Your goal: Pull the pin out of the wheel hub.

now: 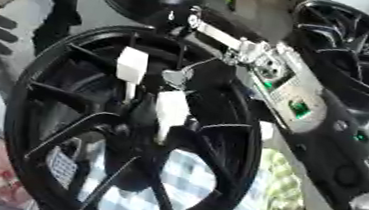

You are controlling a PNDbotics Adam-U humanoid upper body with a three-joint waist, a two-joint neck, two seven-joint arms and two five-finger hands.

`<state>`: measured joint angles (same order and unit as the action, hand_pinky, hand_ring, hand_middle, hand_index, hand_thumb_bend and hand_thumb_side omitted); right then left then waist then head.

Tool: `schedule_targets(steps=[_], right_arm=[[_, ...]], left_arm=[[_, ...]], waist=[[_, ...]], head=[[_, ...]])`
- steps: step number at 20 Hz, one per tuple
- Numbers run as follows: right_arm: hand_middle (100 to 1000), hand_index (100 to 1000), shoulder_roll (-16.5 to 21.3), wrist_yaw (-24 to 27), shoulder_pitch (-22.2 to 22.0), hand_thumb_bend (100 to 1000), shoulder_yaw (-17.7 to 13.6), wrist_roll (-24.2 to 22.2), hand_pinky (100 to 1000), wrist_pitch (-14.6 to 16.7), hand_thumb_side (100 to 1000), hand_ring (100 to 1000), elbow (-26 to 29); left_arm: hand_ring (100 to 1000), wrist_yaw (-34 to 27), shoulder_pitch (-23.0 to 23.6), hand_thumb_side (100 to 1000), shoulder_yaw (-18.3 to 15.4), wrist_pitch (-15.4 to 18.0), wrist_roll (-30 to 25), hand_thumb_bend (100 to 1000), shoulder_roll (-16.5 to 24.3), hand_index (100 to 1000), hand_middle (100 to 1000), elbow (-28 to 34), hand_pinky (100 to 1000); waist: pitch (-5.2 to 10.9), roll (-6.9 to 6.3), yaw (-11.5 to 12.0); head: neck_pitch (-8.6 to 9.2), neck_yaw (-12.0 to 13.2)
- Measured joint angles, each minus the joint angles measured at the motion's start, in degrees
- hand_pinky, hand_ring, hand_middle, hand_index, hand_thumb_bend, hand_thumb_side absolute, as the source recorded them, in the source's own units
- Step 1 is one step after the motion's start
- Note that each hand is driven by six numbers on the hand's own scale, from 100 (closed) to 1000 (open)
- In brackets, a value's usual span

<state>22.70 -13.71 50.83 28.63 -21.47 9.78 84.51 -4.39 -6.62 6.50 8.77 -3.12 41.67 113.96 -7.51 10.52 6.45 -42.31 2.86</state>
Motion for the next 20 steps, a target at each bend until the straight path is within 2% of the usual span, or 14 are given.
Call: schedule_targets(steps=[12, 13, 14, 20], right_arm=[[744, 902, 9.6, 6.5, -4.5, 284, 0.3, -2.6, 734, -3.8, 385, 819, 15.4], [745, 903, 10.2, 6.8, -4.9, 335, 0.3, -2.8, 735, -4.1, 360, 820, 16.4], [747, 904, 10.9, 7.1, -5.2, 278, 0.3, -3.1, 738, -4.5, 373, 822, 17.4], [769, 913, 13.4, 7.3, -6.1, 293, 0.3, -5.7, 747, -6.0, 317, 829, 21.3]], left_arm=[[778, 0.0, 0.5, 685, 0.0, -0.3, 0.3, 296, 0.0, 863, 787, 0.0, 716], [778, 0.0, 0.5, 686, 0.0, -0.3, 0.4, 302, 0.0, 863, 787, 0.0, 716], [778, 0.0, 0.5, 685, 0.0, -0.3, 0.4, 296, 0.0, 863, 787, 0.0, 716], [778, 0.0, 0.5, 685, 0.0, -0.3, 0.4, 296, 0.0, 863, 787, 0.0, 715]], waist=[[0.10, -0.01, -0.8], [0.10, -0.01, -0.8], [0.10, -0.01, -0.9], [0.11, -0.06, -0.9]], head=[[-0.32, 0.9], [-0.34, 1.0], [-0.36, 1.0], [-0.39, 1.0]])
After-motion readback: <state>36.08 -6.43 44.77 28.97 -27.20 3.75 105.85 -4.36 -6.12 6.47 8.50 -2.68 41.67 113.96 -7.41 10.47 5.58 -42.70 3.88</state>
